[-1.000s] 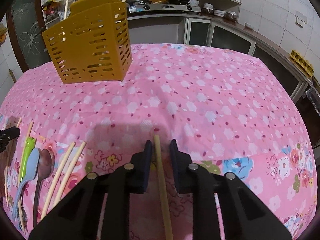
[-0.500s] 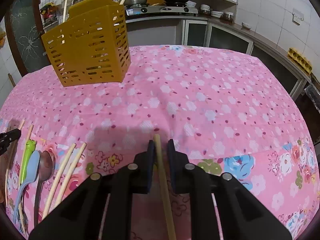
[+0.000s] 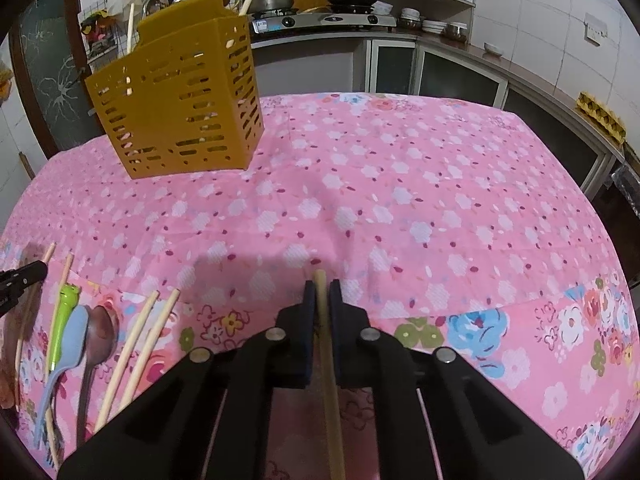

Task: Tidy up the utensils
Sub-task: 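Lift the left tool's chopstick toward the yellow holder while the right tool carries its chopstick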

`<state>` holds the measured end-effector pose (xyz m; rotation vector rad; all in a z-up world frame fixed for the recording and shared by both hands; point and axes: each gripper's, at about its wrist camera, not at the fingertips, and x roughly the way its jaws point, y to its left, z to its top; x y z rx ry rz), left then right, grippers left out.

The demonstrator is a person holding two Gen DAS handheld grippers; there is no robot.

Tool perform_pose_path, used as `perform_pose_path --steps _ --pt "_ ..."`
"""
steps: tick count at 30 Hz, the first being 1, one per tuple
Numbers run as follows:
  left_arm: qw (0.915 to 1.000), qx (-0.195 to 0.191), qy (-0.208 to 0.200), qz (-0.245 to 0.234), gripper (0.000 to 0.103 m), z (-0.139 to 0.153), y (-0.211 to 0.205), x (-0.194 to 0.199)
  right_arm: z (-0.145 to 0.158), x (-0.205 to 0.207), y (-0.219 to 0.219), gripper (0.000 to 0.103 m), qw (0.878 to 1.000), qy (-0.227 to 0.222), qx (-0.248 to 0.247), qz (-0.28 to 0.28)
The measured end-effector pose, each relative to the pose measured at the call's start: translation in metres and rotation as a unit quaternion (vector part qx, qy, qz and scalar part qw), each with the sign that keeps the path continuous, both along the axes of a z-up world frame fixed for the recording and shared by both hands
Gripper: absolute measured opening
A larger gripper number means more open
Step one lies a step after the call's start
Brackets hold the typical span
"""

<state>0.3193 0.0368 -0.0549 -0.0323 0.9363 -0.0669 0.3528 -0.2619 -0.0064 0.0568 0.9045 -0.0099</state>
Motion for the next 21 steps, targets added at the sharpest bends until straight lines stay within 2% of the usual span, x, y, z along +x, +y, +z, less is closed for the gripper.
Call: perform_pose_path --steps 4,12,21 --pt "0.9998 -0.01 -0.017 0.0 0.004 0.013 0.001 -0.006 0.014 -0.006 -0.004 0.006 1.0 -0.016 0.015 -0.004" --pt "0.9957 -0.042 -0.082 -0.007 0.004 0.06 0.0 -0.028 0.051 -0.024 -0.008 0.006 0.997 -0.065 0.046 -0.004" --pt "0.9894 -0.065 -0.128 -0.023 0.004 0.087 -0.006 -0.045 0.082 -0.044 -0.007 0.006 0.989 -0.129 0.065 -0.004"
